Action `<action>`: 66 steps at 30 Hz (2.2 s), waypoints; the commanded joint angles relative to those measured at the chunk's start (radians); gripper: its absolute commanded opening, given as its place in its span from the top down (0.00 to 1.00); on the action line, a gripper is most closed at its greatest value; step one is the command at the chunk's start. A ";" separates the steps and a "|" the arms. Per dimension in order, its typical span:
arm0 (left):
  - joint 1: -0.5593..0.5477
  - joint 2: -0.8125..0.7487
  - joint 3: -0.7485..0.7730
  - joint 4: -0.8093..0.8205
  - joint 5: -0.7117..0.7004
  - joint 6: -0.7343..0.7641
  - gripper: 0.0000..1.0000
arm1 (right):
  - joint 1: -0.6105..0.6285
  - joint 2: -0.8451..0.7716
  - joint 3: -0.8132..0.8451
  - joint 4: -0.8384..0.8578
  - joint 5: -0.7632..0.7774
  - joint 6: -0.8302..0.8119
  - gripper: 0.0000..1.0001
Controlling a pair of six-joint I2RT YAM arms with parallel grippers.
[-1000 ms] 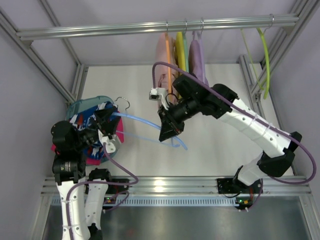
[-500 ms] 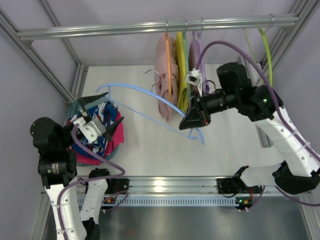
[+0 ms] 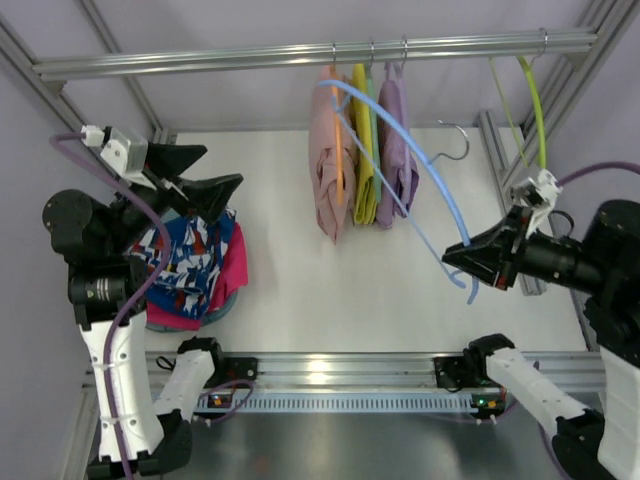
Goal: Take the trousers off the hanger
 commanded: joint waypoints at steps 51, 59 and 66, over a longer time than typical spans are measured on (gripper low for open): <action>0.003 0.038 -0.052 -0.547 -0.289 0.229 0.02 | -0.522 0.656 0.533 -0.075 0.213 -0.139 1.00; 0.003 0.035 -0.058 -0.548 -0.300 0.234 0.02 | -0.597 0.785 0.636 -0.105 0.176 -0.136 1.00; 0.003 0.039 -0.068 -0.548 -0.304 0.235 0.02 | -0.666 0.816 0.582 -0.117 0.170 -0.136 1.00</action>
